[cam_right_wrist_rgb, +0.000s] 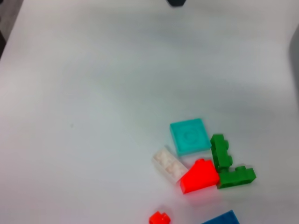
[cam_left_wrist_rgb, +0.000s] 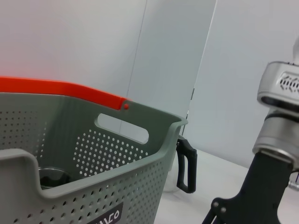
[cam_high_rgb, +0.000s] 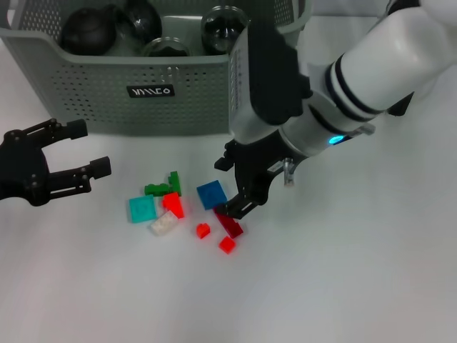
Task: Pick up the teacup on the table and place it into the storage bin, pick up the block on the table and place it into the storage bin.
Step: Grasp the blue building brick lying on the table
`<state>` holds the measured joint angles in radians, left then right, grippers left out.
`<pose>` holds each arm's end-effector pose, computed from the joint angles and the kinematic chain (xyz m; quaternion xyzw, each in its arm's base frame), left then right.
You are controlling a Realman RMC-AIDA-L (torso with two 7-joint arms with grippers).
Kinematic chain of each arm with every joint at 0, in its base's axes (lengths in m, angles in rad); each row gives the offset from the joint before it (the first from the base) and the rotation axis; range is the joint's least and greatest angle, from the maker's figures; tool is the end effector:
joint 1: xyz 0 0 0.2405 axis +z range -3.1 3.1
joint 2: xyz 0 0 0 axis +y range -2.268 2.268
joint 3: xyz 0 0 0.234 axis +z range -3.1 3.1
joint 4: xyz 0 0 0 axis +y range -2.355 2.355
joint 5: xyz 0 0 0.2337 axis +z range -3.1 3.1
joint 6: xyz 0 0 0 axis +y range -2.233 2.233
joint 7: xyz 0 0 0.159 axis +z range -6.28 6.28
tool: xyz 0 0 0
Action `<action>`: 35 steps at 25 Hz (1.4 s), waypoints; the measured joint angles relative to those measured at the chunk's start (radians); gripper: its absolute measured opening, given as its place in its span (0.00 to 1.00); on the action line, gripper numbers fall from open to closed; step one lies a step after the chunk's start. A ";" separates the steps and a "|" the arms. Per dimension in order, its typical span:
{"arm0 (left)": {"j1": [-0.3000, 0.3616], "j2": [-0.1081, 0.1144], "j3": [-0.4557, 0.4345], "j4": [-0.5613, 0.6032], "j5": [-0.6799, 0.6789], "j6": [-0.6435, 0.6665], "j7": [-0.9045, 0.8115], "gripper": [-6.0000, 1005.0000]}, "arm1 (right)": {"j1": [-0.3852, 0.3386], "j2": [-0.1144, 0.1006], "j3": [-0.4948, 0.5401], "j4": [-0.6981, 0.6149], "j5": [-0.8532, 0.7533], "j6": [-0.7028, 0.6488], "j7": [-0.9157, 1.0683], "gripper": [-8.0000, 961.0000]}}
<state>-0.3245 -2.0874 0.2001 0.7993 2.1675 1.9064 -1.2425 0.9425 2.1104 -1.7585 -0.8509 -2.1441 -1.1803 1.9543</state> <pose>-0.3247 0.2525 0.0718 -0.8976 -0.2392 -0.2989 0.2184 0.0845 0.3590 -0.1413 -0.9918 -0.0379 -0.1217 0.0010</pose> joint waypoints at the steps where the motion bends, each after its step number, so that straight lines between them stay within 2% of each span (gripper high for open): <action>1: 0.001 0.000 0.000 0.000 0.000 -0.001 0.000 0.86 | 0.002 0.000 -0.014 0.009 0.008 0.017 -0.002 0.83; 16: 0.001 -0.003 0.001 -0.010 0.007 -0.019 0.000 0.86 | 0.012 0.008 -0.149 0.111 0.136 0.215 -0.059 0.83; 35: 0.007 -0.003 0.001 -0.011 0.008 -0.024 0.000 0.86 | 0.012 0.011 -0.177 0.138 0.175 0.259 -0.093 0.83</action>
<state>-0.3171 -2.0908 0.2009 0.7884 2.1752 1.8823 -1.2425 0.9543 2.1212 -1.9353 -0.7132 -1.9689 -0.9213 1.8614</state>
